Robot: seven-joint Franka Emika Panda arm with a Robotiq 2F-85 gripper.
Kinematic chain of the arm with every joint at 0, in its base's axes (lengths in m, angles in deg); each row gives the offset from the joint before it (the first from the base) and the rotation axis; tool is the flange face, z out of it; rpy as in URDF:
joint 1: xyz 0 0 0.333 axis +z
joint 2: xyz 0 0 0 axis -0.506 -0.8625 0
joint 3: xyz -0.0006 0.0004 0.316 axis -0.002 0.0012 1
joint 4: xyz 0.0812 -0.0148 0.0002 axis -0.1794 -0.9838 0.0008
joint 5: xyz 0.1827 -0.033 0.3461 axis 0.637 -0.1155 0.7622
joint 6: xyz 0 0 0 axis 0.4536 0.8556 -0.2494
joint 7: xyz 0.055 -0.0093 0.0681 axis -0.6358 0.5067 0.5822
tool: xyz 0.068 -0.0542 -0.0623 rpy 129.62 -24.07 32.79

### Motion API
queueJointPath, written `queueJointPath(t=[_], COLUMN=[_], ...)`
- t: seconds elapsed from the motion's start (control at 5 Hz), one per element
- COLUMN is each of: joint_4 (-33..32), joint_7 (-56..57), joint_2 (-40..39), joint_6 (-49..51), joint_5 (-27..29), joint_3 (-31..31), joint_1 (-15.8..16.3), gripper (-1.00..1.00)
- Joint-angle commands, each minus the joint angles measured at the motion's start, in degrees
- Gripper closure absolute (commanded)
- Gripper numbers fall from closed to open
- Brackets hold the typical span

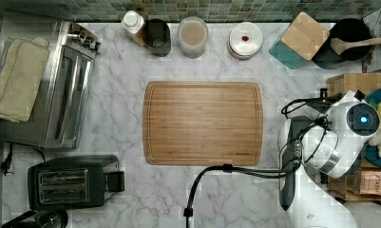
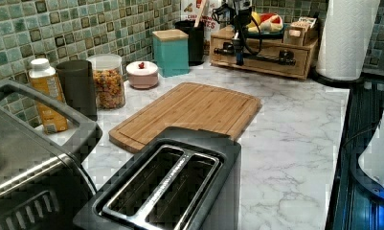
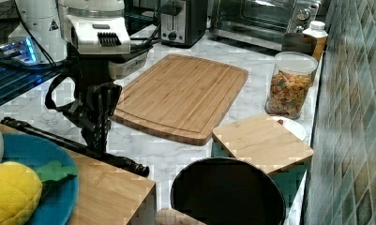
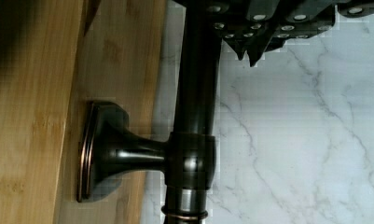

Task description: Close the drawer.

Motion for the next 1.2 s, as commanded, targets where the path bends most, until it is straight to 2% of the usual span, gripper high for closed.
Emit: queueJointPath(t=[0.2,1.2], joint_4=[6.35,6.34], joint_7=[-4.51,-4.21], joint_2=[4.73,4.67], joint_6=[-0.32,-0.34], joint_5=[-1.35,-0.89], joint_3=[-6.02,-6.95], joint_1=[-2.13,-1.26], gripper=[1.00,1.00])
